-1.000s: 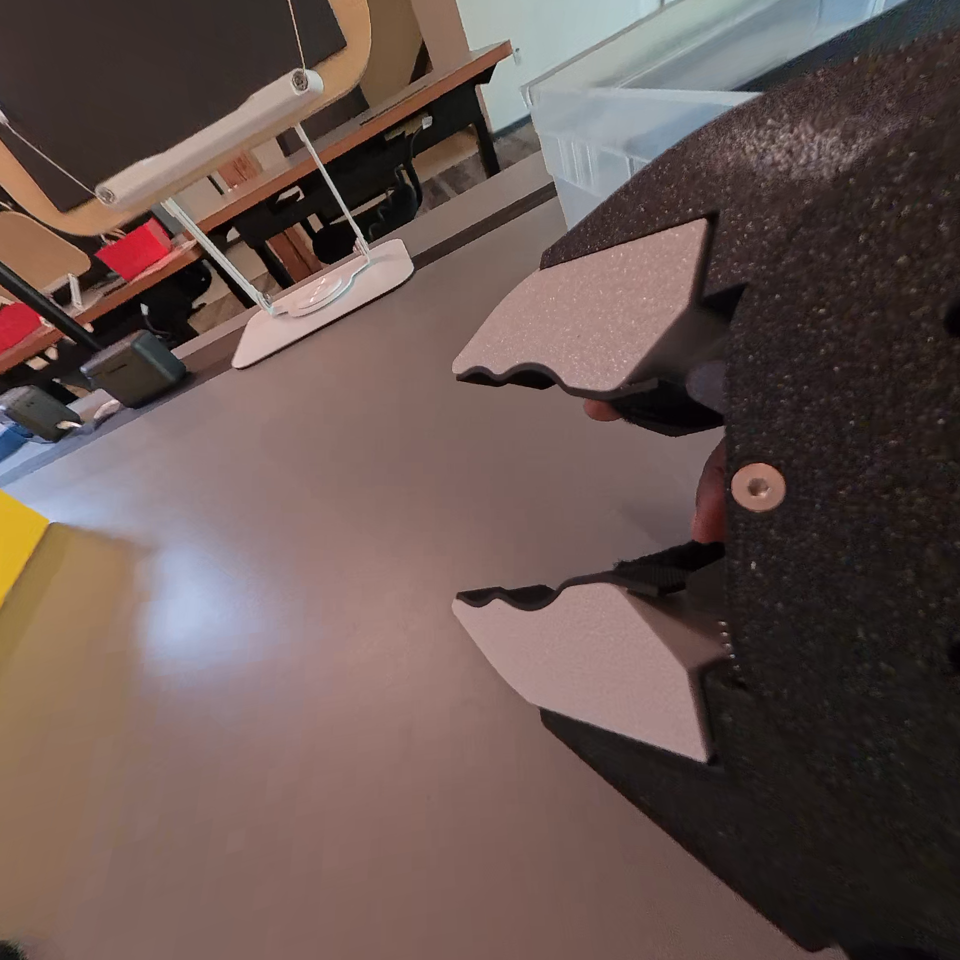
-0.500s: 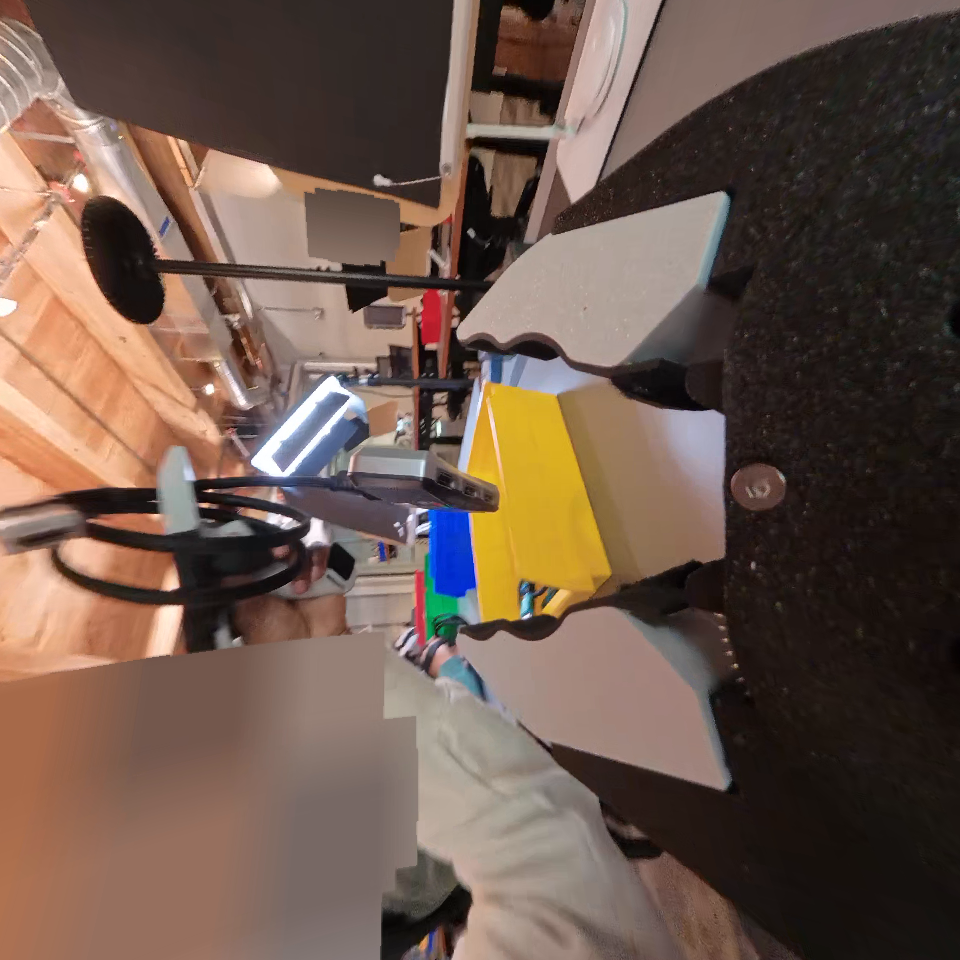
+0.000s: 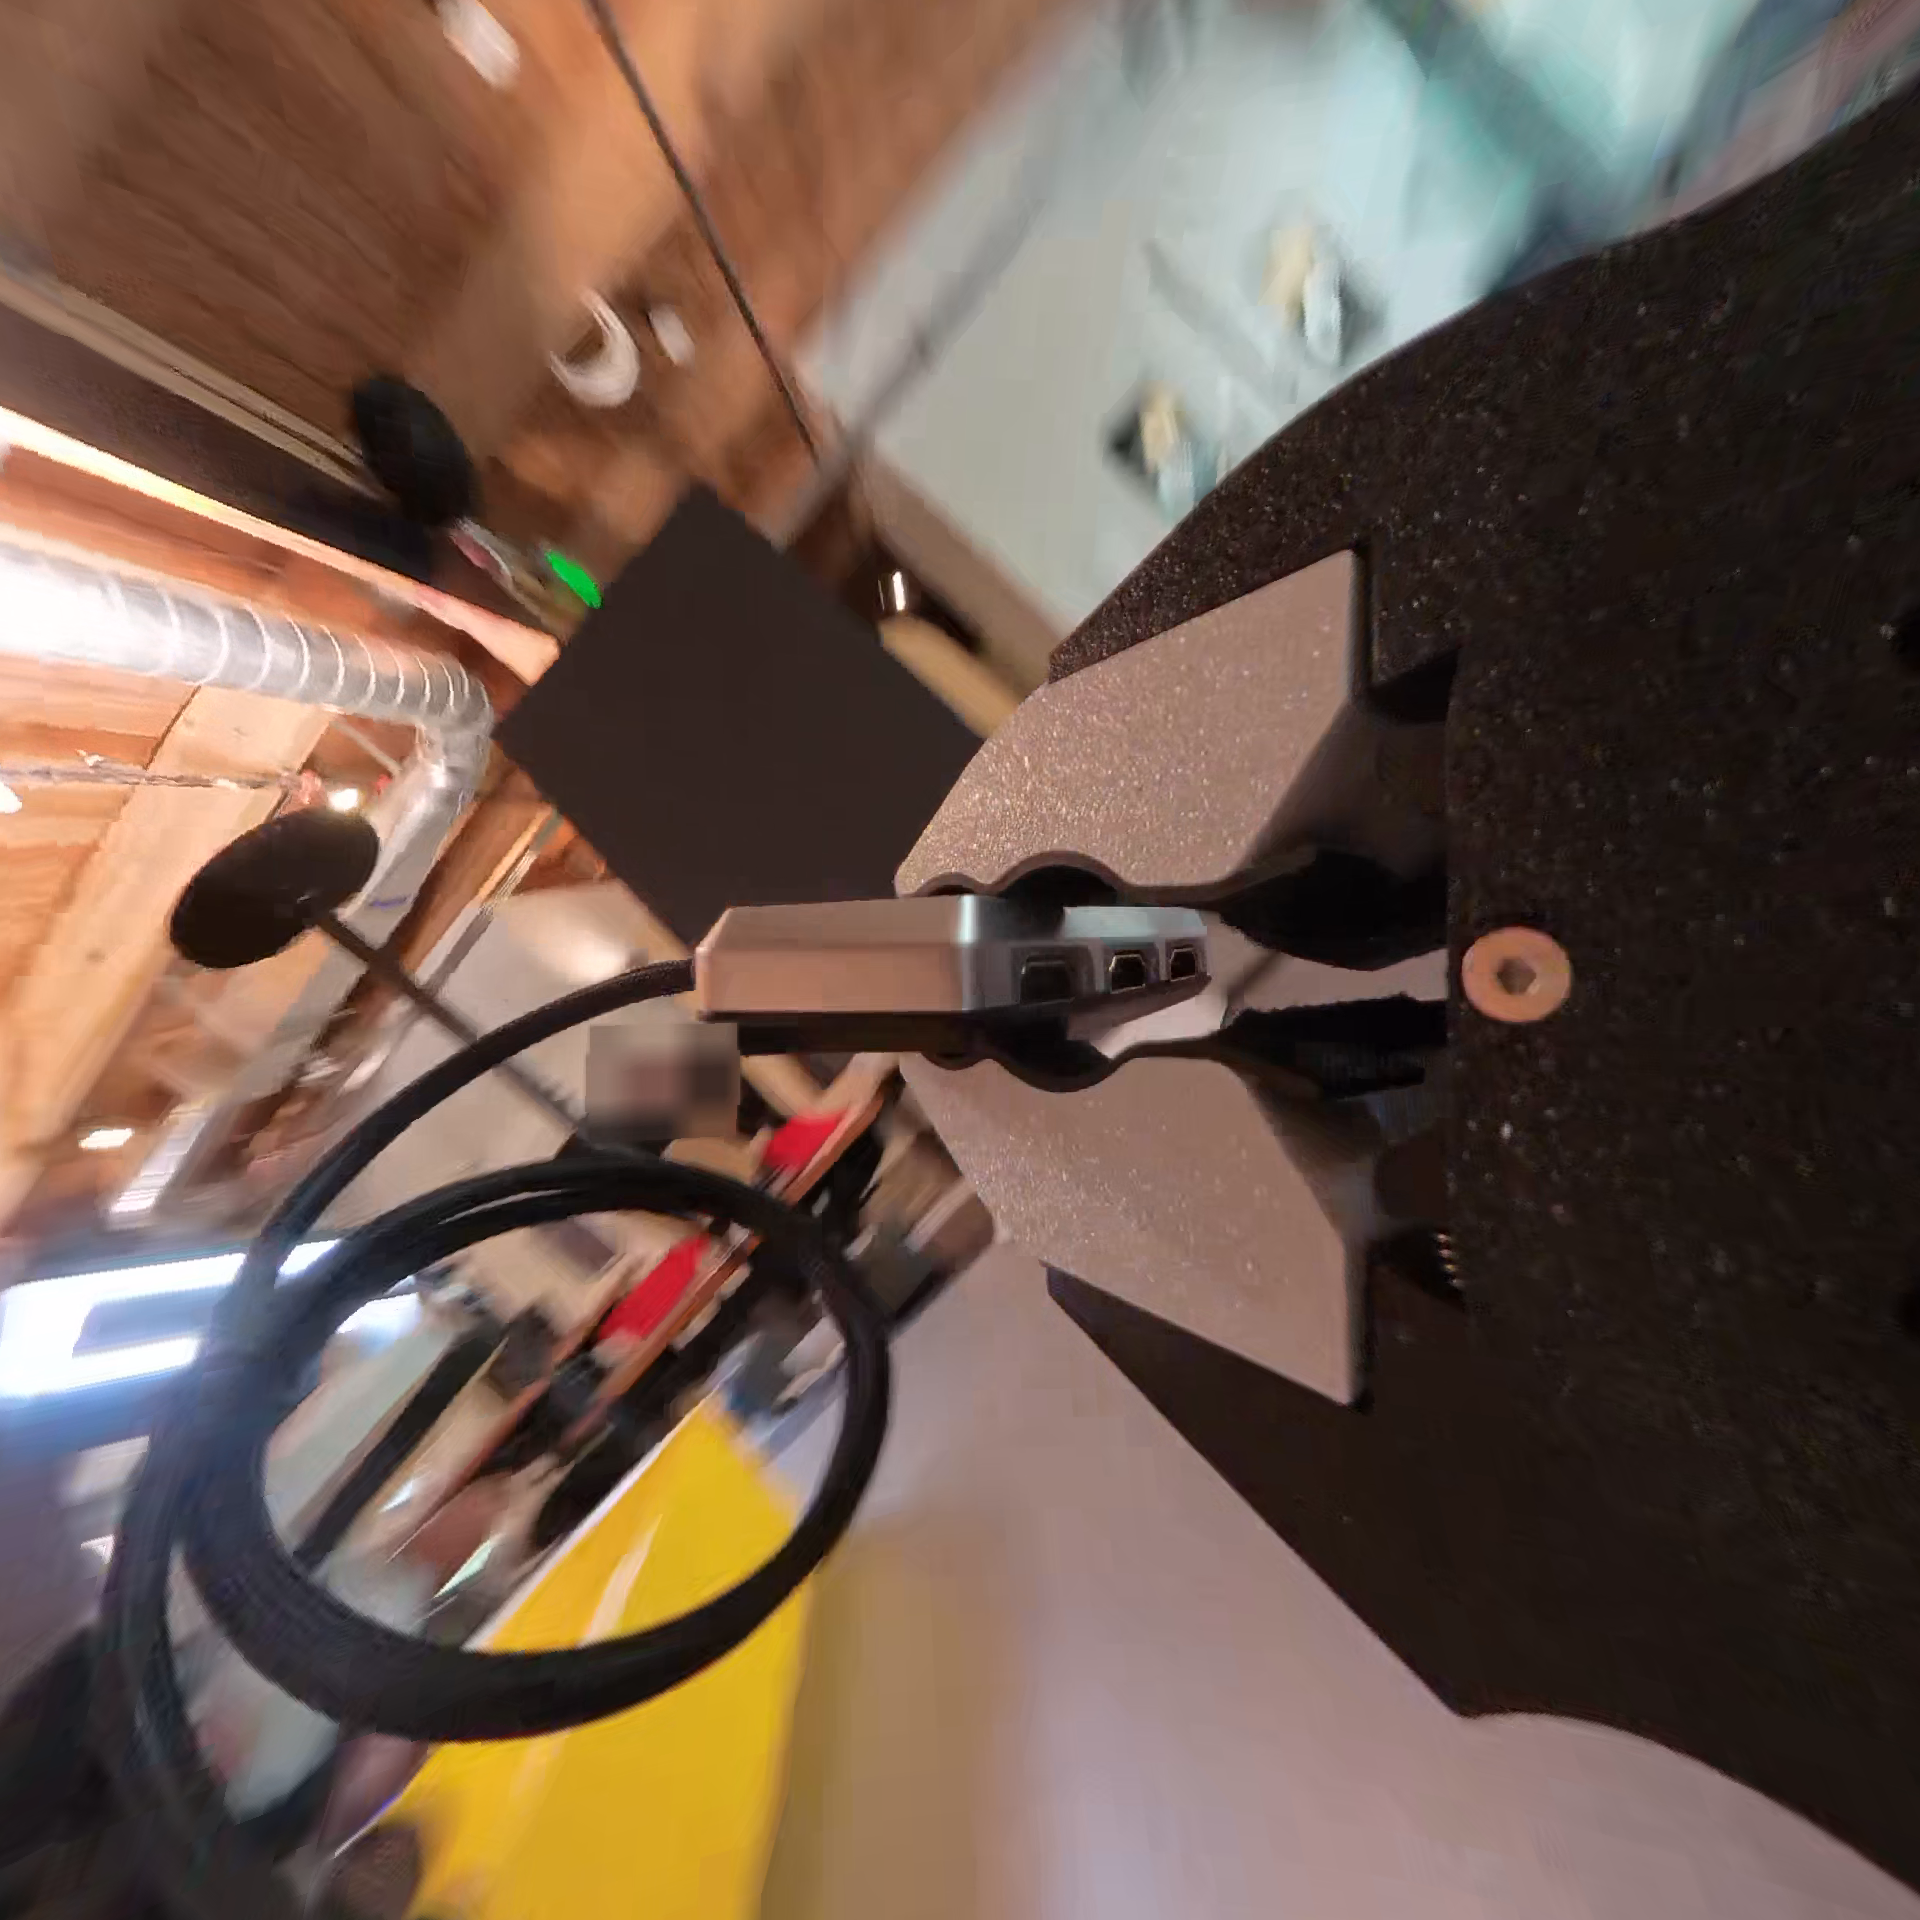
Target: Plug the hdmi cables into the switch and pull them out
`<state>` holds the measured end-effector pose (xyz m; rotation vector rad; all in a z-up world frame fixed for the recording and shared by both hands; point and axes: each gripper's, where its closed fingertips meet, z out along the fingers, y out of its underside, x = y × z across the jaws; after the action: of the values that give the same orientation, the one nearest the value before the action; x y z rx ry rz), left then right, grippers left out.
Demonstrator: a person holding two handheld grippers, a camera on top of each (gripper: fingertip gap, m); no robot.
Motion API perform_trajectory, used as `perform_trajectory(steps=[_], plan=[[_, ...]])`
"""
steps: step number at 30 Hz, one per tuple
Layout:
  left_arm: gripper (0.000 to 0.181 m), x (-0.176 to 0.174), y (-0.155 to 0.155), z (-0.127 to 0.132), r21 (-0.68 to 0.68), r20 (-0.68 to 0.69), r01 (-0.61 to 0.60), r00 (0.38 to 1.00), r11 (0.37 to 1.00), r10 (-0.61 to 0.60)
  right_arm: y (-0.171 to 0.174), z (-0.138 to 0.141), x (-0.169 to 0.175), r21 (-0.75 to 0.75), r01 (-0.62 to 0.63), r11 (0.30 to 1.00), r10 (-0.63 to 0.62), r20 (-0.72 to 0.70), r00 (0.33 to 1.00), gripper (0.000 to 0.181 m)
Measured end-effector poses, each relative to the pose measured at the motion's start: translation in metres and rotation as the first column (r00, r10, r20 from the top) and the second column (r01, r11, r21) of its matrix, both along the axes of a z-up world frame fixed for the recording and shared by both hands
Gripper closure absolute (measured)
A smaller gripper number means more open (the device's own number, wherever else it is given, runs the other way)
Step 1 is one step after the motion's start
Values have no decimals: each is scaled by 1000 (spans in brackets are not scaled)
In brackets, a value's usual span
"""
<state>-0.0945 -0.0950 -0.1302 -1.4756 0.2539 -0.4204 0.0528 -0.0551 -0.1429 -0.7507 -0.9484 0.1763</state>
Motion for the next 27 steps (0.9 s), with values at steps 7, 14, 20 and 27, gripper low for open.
perform_trajectory(steps=[7, 14, 20, 27], plan=[[121, -14, -70, 12, 372, -262, -203, 913, 906, 313, 20, -27, -4, 192, 260, 946, -318, 410, 855, 160], [121, 79, -20, -43, 334, -704, 22, 671, 942, 234, 5, -48, -19, 63, 188, 980, -189, 581, 792, 159], [123, 103, 1, -31, 465, -750, -32, 517, 885, 413, 12, -50, -19, -400, 50, 915, 93, 328, 940, 159], [135, 155, -28, -43, 257, -183, 5, 982, 966, 43, 35, -30, -1, -603, -783, 154, 137, -771, 621, 159]])
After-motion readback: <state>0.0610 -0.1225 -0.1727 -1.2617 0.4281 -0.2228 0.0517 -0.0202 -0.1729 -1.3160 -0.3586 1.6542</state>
